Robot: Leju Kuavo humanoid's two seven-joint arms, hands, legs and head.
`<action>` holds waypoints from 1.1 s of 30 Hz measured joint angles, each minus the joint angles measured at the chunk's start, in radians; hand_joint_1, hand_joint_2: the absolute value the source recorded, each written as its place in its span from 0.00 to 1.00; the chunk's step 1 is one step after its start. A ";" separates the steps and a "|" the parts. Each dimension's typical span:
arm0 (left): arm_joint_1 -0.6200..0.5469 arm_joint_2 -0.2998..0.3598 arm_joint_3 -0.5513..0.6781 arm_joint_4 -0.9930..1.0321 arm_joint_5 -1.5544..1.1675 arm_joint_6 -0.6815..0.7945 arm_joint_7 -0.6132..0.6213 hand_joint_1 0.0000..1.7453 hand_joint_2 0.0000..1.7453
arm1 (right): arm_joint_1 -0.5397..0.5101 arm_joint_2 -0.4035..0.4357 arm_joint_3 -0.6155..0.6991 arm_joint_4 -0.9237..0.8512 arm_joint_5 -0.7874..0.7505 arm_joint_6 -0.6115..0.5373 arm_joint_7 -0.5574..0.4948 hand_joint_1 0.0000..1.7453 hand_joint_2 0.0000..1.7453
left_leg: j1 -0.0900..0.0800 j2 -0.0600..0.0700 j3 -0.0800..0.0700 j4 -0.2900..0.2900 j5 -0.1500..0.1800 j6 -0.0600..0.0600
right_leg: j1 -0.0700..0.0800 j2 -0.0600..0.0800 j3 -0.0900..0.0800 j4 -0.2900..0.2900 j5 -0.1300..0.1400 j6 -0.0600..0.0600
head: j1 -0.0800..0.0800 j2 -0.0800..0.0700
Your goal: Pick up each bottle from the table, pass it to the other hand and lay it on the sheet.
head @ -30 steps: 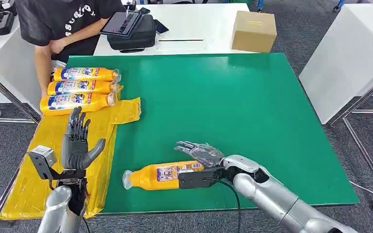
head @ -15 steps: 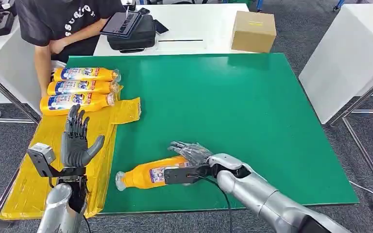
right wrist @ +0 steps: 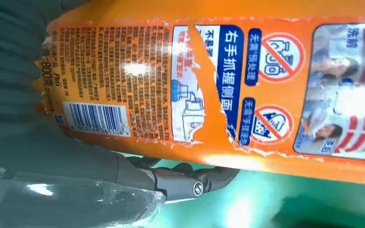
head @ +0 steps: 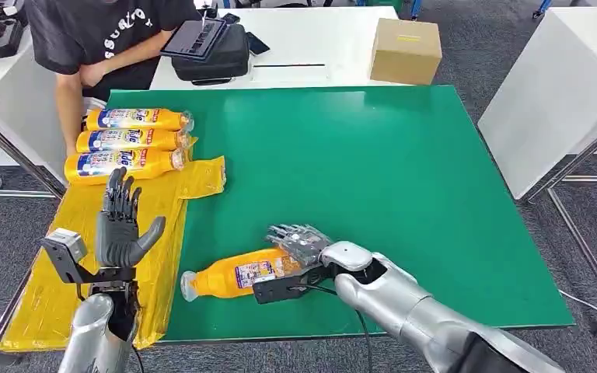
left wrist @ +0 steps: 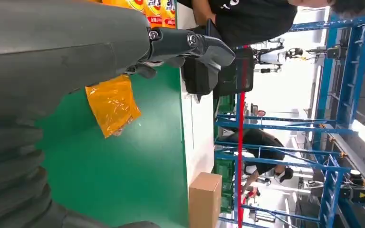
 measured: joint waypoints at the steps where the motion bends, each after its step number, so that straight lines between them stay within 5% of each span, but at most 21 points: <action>1: 0.000 0.000 0.000 0.000 0.000 0.000 0.000 0.00 1.00 | -0.002 0.001 0.003 0.003 0.000 0.000 0.000 0.00 1.00 | 0.000 0.000 0.000 0.000 0.000 0.000 | 0.000 0.000 0.000 0.000 0.000 0.000 | 0.000 0.000; 15: -0.003 0.000 0.014 0.000 -0.001 0.000 -0.005 0.00 1.00 | -0.014 0.018 0.085 0.042 0.309 -0.121 0.065 0.00 1.00 | 0.000 0.001 0.004 0.000 0.000 0.000 | 0.000 0.001 0.002 0.000 0.000 0.000 | 0.000 0.000; 16: -0.004 0.000 0.014 0.000 -0.001 0.000 -0.005 0.00 1.00 | -0.013 0.019 0.089 0.047 0.333 -0.130 0.072 0.16 1.00 | 0.000 0.001 0.004 0.000 0.000 0.000 | 0.000 0.001 0.002 -0.001 0.000 0.000 | 0.000 0.000; 17: -0.006 0.000 0.015 0.000 -0.001 0.001 -0.006 0.00 1.00 | -0.013 0.022 0.090 0.050 0.347 -0.137 0.075 0.81 1.00 | 0.000 0.001 0.005 0.000 0.000 0.000 | 0.000 0.001 0.003 -0.001 0.000 0.000 | 0.000 0.000; 18: -0.008 0.000 0.015 0.000 -0.001 0.001 -0.006 0.00 1.00 | -0.012 0.024 0.090 0.055 0.353 -0.137 0.075 0.96 1.00 | 0.000 0.001 0.006 0.000 0.000 0.000 | 0.000 0.001 0.003 -0.001 0.000 -0.001 | 0.000 0.000; 33: -0.014 0.000 0.015 0.000 -0.001 0.003 -0.006 0.00 1.00 | 0.018 0.043 0.053 0.081 0.341 -0.177 0.048 1.00 1.00 | 0.000 0.004 0.006 0.000 0.002 -0.001 | 0.001 0.002 0.003 0.000 0.005 -0.006 | 0.000 0.000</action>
